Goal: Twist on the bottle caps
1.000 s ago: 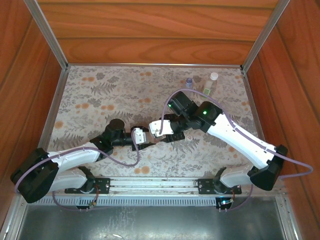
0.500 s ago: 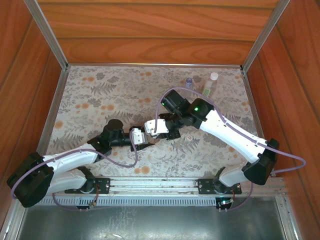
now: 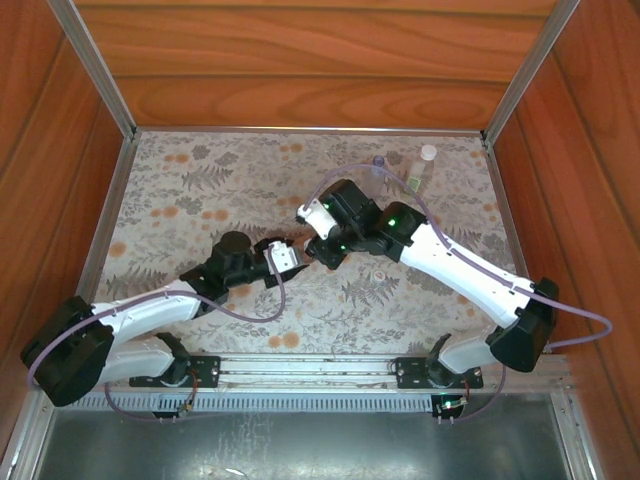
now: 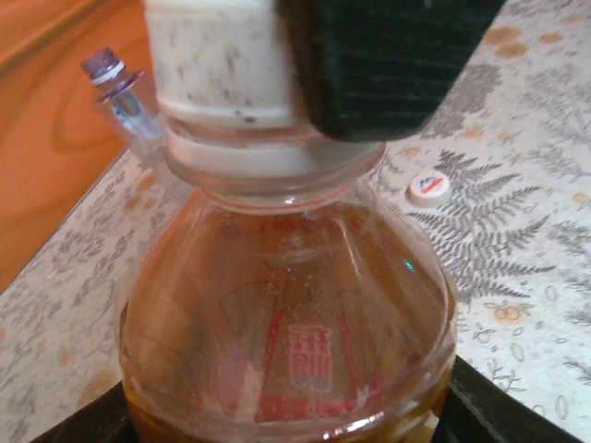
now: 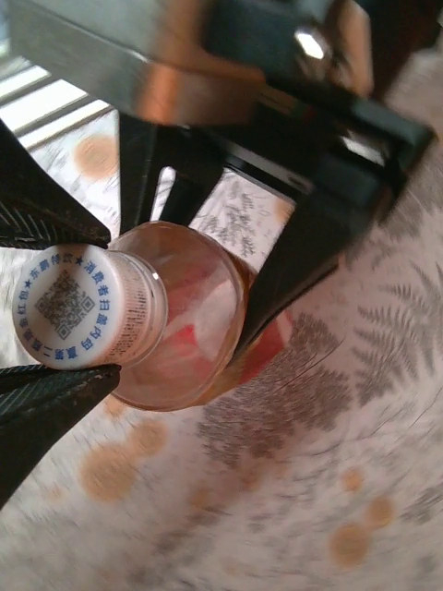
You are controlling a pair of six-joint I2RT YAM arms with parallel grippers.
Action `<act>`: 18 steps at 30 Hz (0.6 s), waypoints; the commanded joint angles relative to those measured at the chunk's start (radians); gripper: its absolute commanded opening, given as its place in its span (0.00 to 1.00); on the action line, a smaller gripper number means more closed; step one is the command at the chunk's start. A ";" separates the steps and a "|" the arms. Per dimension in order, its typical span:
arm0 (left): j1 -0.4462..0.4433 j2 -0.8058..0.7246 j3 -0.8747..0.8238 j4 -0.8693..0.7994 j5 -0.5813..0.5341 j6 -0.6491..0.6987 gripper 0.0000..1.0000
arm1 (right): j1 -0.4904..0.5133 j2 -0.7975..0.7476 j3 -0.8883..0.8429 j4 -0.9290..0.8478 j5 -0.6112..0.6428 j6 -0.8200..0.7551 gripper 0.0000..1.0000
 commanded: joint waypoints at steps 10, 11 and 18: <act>-0.001 0.043 0.024 0.007 0.002 0.123 0.55 | 0.004 -0.128 -0.100 0.105 0.073 0.458 0.50; 0.000 0.036 0.016 0.006 0.026 0.119 0.55 | 0.005 -0.147 -0.104 0.108 0.059 0.348 0.62; 0.000 -0.052 -0.053 -0.016 0.227 0.059 0.55 | 0.004 -0.344 -0.260 0.155 -0.091 -0.469 0.76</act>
